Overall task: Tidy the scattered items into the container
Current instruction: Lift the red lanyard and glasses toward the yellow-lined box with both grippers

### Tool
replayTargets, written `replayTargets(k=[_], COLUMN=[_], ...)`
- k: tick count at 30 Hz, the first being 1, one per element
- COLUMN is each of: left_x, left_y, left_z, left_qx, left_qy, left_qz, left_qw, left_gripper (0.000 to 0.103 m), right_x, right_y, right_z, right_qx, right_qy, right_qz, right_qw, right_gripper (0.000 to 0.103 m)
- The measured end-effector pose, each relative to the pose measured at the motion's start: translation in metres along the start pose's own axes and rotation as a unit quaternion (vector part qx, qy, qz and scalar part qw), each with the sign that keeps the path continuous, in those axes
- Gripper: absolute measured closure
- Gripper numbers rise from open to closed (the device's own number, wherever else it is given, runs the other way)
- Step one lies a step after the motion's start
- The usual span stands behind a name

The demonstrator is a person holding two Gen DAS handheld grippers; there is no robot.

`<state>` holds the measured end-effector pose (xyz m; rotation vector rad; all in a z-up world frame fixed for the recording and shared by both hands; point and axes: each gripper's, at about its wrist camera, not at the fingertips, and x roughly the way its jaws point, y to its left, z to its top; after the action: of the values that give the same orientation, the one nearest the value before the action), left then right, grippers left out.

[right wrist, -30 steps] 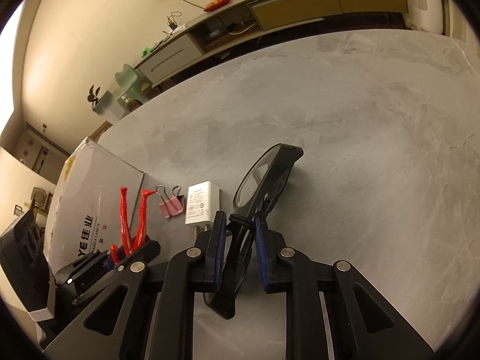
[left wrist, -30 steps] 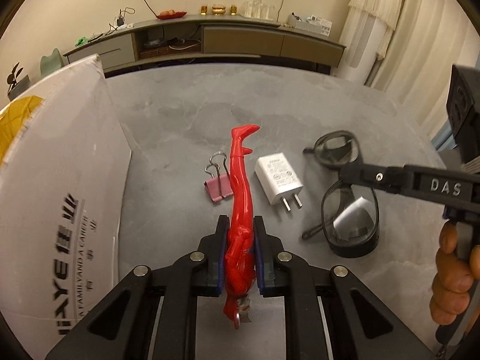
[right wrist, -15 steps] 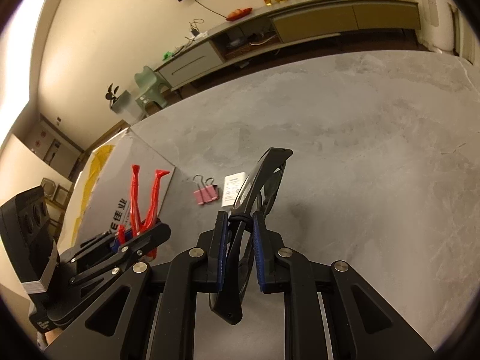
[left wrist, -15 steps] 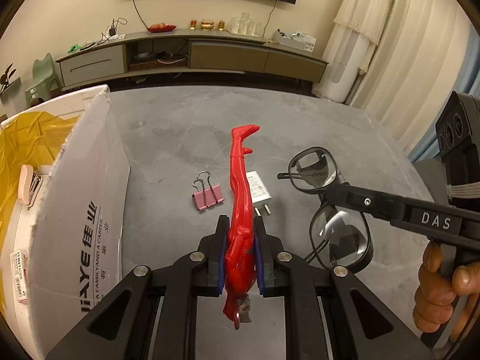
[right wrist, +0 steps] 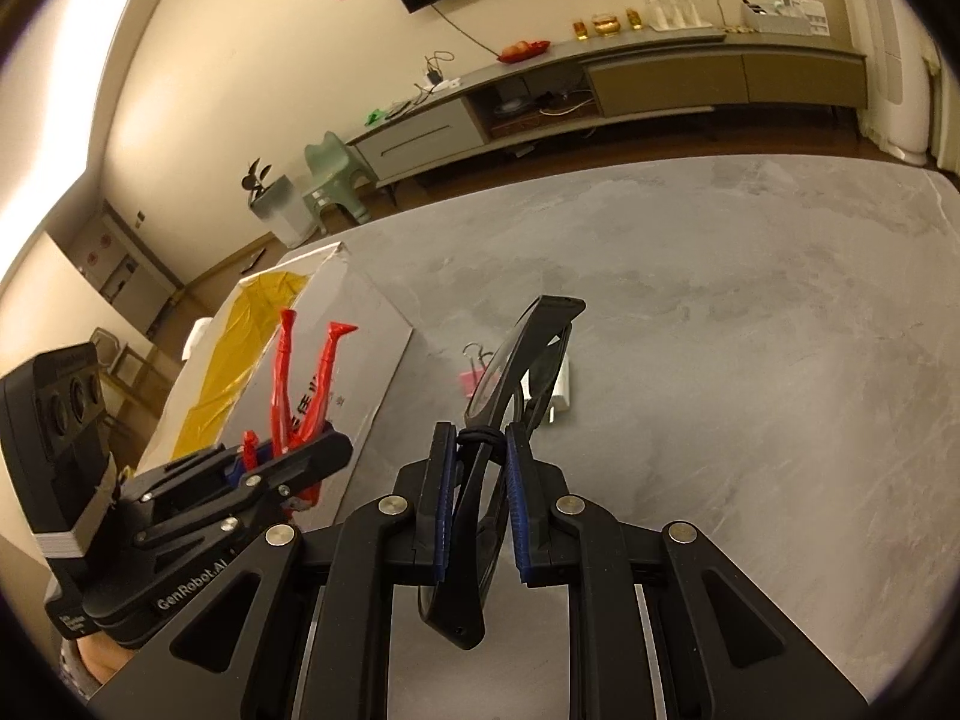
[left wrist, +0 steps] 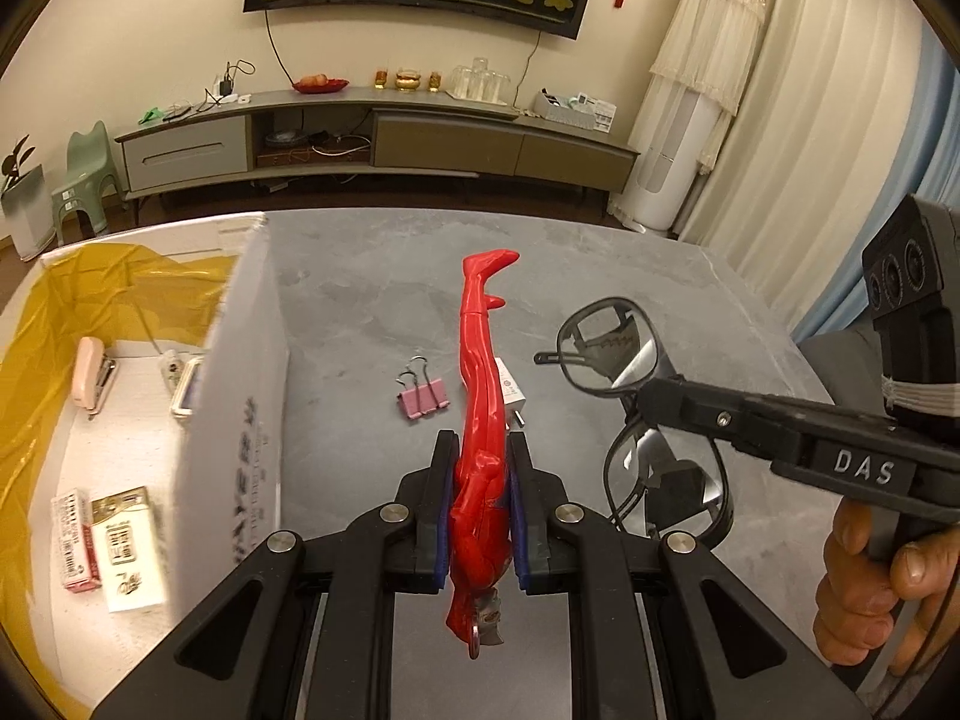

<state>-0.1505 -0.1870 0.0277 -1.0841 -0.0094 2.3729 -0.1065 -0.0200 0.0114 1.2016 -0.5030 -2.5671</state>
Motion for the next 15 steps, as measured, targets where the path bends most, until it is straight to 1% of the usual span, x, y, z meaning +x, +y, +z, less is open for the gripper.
replayTargets(k=[15], left_x=[-0.065], left_y=[0.007], left_z=[0.0], left_qx=[0.001], left_qy=[-0.036], left_qz=[0.004], left_qw=[0.9993], left_gripper=[0.087], right_x=[-0.018], right_y=[0.04], right_z=[-0.008], right_qx=[-0.036], right_qy=[-0.01], right_qz=[0.008], right_qw=[0.999], right_gripper=[0.086])
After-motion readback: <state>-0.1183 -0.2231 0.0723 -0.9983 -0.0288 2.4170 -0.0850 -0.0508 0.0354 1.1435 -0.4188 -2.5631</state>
